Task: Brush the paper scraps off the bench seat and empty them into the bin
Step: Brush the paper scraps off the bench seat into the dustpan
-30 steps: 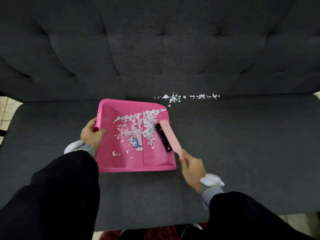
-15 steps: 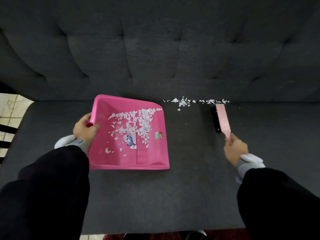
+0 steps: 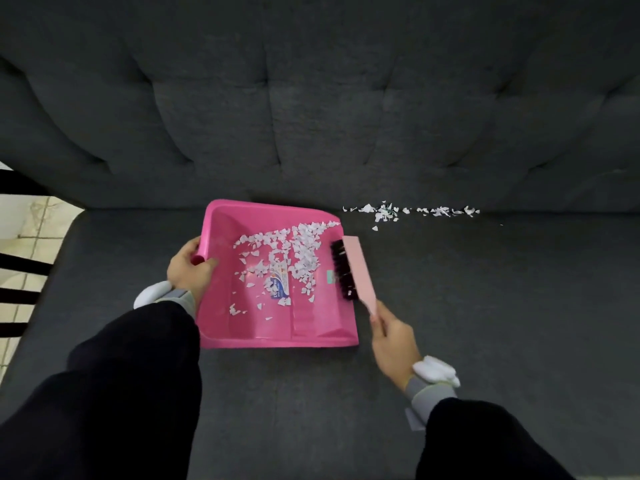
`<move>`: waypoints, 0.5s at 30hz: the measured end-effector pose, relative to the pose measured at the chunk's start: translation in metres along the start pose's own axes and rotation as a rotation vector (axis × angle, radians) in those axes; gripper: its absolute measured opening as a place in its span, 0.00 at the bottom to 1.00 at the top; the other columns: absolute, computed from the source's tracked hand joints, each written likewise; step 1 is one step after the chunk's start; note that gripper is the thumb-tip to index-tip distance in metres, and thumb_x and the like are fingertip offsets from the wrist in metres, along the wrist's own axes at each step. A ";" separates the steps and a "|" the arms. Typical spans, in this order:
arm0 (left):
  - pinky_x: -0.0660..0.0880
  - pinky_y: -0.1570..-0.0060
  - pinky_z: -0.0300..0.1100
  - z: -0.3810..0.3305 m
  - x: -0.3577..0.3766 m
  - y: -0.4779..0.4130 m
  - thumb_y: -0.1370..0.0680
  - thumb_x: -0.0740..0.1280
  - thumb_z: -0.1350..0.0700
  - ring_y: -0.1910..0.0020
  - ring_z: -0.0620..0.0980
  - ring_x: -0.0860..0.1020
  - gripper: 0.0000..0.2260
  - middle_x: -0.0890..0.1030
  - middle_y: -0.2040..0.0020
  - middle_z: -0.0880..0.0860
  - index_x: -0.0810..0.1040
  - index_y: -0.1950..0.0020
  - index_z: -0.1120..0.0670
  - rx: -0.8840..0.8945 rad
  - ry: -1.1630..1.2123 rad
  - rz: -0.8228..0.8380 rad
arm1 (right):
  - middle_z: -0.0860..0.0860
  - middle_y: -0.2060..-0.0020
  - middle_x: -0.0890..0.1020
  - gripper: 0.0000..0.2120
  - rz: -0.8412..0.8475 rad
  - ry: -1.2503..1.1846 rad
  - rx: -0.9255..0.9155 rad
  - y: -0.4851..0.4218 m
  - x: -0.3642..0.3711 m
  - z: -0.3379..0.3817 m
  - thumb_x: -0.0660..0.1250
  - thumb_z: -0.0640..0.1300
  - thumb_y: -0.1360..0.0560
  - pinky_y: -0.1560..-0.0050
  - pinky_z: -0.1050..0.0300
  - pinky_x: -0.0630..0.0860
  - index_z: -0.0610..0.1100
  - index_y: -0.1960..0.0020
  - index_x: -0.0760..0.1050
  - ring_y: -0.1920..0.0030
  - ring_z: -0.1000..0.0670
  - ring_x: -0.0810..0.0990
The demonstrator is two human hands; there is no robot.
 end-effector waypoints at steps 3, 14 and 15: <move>0.76 0.44 0.53 -0.005 0.004 -0.005 0.28 0.66 0.63 0.52 0.57 0.80 0.20 0.80 0.51 0.53 0.75 0.38 0.50 -0.019 0.004 -0.014 | 0.37 0.52 0.82 0.16 -0.121 0.037 0.101 -0.017 -0.049 -0.027 0.58 0.39 0.21 0.54 0.51 0.74 0.43 0.34 0.72 0.50 0.37 0.81; 0.75 0.44 0.49 -0.028 0.028 -0.031 0.28 0.65 0.62 0.52 0.57 0.79 0.23 0.80 0.48 0.54 0.72 0.33 0.50 -0.093 -0.055 -0.042 | 0.32 0.50 0.80 0.13 -0.310 0.193 0.536 -0.113 -0.218 -0.115 0.59 0.38 0.23 0.48 0.45 0.74 0.32 0.44 0.76 0.47 0.32 0.78; 0.75 0.42 0.51 -0.027 0.028 -0.034 0.28 0.65 0.61 0.50 0.57 0.79 0.23 0.80 0.46 0.55 0.72 0.33 0.49 -0.103 -0.064 -0.043 | 0.33 0.55 0.80 0.13 -0.303 0.159 0.581 -0.120 -0.224 -0.118 0.58 0.39 0.23 0.53 0.44 0.76 0.32 0.45 0.76 0.52 0.33 0.79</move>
Point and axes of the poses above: each hand's wrist, its own y-axis away from the middle knuckle, its own x-axis out of the palm, z = x × y, the point moved 10 cm from there along -y, towards the middle knuckle
